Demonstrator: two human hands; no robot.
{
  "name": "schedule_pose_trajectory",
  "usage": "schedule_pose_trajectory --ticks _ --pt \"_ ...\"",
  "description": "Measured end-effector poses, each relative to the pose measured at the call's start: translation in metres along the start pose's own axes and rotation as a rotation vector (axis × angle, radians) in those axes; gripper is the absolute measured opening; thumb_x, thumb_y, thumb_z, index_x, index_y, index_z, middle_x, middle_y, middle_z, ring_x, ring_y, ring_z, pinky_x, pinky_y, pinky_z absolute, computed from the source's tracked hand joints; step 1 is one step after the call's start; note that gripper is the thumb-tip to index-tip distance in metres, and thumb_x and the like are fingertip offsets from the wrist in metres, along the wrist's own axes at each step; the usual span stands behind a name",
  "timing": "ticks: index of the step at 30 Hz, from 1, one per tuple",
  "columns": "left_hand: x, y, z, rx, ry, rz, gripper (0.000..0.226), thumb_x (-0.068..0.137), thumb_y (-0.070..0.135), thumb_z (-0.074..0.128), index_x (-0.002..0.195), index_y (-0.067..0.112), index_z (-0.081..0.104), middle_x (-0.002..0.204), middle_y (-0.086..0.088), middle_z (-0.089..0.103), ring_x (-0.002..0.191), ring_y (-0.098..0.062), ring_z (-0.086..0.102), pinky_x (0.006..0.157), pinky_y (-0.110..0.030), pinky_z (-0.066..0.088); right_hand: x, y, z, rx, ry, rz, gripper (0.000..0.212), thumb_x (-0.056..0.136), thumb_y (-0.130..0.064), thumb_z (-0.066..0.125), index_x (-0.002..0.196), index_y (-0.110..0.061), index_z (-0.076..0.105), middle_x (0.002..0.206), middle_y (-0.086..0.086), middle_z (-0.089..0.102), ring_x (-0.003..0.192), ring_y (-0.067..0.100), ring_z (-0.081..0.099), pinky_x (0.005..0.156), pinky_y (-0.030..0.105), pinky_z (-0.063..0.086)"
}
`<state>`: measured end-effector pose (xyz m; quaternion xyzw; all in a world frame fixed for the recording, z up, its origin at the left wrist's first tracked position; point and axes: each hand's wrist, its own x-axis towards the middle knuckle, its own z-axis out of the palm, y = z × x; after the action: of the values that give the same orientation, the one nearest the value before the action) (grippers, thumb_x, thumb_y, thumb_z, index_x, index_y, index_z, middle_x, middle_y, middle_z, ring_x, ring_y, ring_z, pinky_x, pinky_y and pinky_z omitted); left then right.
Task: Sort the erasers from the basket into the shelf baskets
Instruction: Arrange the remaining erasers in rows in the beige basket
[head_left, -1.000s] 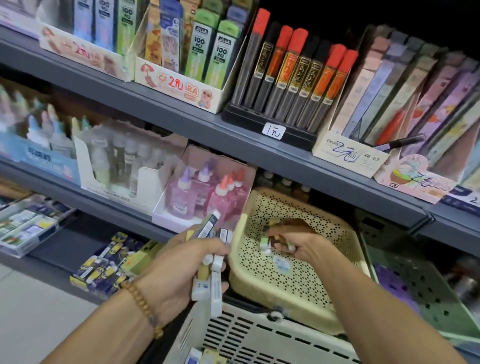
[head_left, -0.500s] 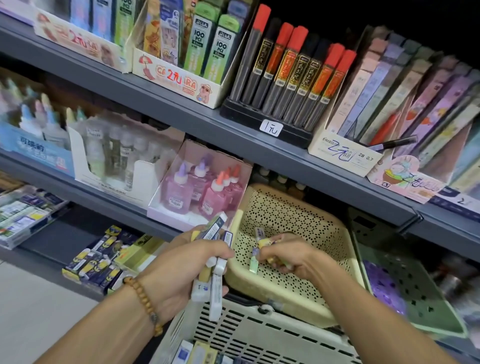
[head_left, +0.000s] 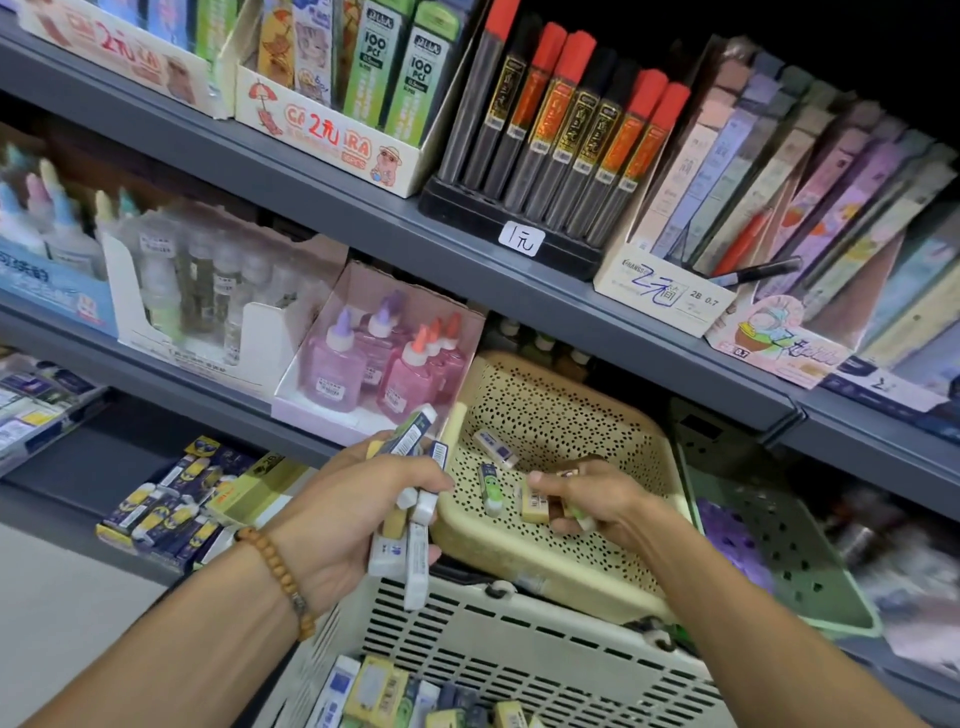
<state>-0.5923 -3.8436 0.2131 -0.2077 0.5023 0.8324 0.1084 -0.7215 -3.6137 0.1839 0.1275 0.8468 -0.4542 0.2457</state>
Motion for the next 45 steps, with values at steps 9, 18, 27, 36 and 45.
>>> schedule_pose_trajectory --ticks 9,18,27,36,45 --pt "0.002 -0.001 0.000 0.001 -0.010 0.009 0.017 0.074 0.001 0.071 0.085 0.011 0.063 0.055 -0.006 0.060 0.056 -0.019 0.060 0.051 -0.034 0.055 -0.006 0.003 -0.011 0.094 -0.007 -0.012 0.035 0.080 0.017 0.062 0.109 0.001 0.051 0.107 0.029 0.065 0.091 0.033 0.070 0.092 0.050 0.055" --pt "0.005 -0.002 0.000 0.001 -0.014 0.014 0.019 0.075 0.002 0.071 0.091 0.010 0.064 0.060 -0.006 0.061 0.060 -0.019 0.060 0.053 -0.034 0.055 -0.002 0.008 -0.018 0.011 0.004 -0.026 0.015 0.096 -0.017 0.061 0.110 -0.015 0.058 0.095 0.009 0.075 0.080 0.018 0.068 0.065 0.031 0.053" --pt "0.009 -0.004 -0.003 -0.006 0.001 0.022 0.022 0.073 0.002 0.072 0.092 0.011 0.065 0.058 -0.006 0.064 0.054 -0.017 0.062 0.052 -0.034 0.055 -0.004 -0.001 -0.015 -0.598 0.237 -0.131 0.021 0.094 -0.041 0.060 0.096 -0.021 0.067 0.089 0.002 0.067 0.073 0.011 0.058 0.065 0.026 0.048" --pt "0.009 -0.004 -0.001 0.009 -0.001 0.027 0.022 0.075 0.001 0.071 0.094 0.010 0.065 0.058 -0.005 0.063 0.058 -0.018 0.062 0.052 -0.034 0.055 -0.036 -0.001 0.016 -0.926 -0.014 -0.227 0.014 0.083 -0.015 0.068 0.073 -0.021 0.060 0.077 -0.004 0.059 0.073 0.011 0.054 0.060 0.022 0.041" --pt "0.010 -0.005 -0.002 0.019 -0.007 0.042 0.024 0.074 0.001 0.071 0.095 0.011 0.066 0.063 -0.006 0.063 0.063 -0.020 0.061 0.053 -0.034 0.055 -0.020 -0.026 -0.008 -0.410 0.093 -0.358 0.020 0.079 -0.012 0.078 0.088 -0.025 0.066 0.092 -0.004 0.066 0.080 0.010 0.061 0.063 0.019 0.047"
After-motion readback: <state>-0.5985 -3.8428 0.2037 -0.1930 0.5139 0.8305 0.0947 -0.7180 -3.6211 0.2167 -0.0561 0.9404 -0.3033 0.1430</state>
